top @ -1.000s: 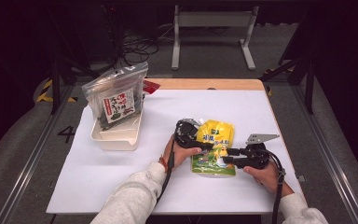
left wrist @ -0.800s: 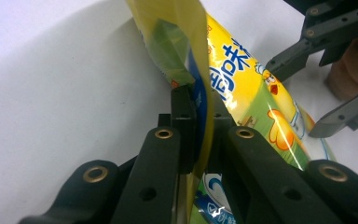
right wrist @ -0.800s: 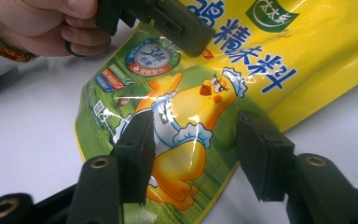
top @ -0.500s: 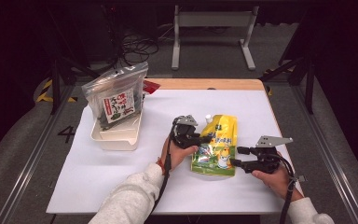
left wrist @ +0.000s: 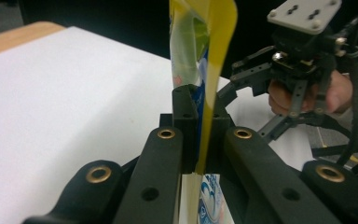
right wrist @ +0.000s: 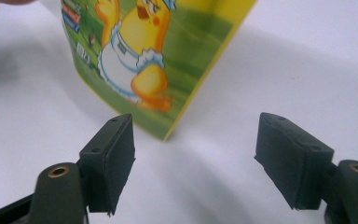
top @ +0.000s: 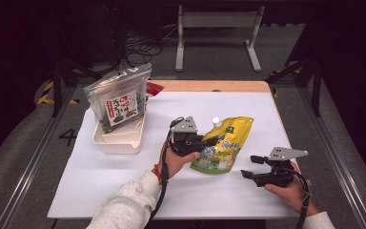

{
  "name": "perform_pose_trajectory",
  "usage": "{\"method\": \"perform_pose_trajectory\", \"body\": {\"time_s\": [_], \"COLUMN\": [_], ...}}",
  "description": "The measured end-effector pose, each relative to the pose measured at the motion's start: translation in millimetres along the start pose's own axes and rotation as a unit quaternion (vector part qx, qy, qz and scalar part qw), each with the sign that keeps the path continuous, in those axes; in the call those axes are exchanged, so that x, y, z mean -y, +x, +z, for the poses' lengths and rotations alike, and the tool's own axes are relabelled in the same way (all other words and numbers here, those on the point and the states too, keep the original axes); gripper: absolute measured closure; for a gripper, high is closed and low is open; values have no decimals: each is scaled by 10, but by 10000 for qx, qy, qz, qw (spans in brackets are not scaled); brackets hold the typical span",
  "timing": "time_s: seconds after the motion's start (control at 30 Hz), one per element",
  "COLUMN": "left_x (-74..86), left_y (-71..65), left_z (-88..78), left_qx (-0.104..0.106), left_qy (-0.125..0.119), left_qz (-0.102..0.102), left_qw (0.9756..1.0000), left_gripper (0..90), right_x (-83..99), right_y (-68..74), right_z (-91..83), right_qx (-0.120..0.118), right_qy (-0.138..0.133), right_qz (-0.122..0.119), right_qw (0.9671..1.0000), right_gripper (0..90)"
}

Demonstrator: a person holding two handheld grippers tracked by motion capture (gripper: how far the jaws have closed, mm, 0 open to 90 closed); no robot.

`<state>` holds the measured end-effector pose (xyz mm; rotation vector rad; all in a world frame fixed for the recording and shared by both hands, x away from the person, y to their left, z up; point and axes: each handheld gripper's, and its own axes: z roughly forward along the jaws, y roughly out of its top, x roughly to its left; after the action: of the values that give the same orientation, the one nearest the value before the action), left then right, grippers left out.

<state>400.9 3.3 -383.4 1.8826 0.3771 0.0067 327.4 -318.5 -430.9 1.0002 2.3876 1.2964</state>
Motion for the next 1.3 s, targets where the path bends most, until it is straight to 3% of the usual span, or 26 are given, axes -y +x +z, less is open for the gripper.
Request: {"method": "perform_pose_trajectory", "body": {"time_s": [0.1, 0.37, 0.73, 0.97, 1.3], "left_x": [-19, -40, -35, 6, -7], "left_y": [-38, -61, -42, -4, 44], "left_z": [-119, -335, -808, -1136, -1557], "left_qx": [-64, -143, -381, -630, -992], "left_qy": [-68, -236, -538, -749, -1073], "left_qz": [162, 268, 477, 523, 680], "left_qw": [9998, 9993, 9967, 9938, 9869], "left_gripper": [882, 883, 883, 882, 882], "right_x": [10, 10, 4, -15, -70], "right_y": [2, 10, 53, 90, 177], "right_z": [3, 50, 75, 86, 40], "right_qx": [12, 4, -6, -16, 122], "right_qy": [18, 61, 81, 42, -34], "right_qz": [14, 14, -79, -167, -523], "right_qw": [10000, 10000, 9999, 9999, 9985], "right_gripper": [273, 269, 255, 232, 202]}}
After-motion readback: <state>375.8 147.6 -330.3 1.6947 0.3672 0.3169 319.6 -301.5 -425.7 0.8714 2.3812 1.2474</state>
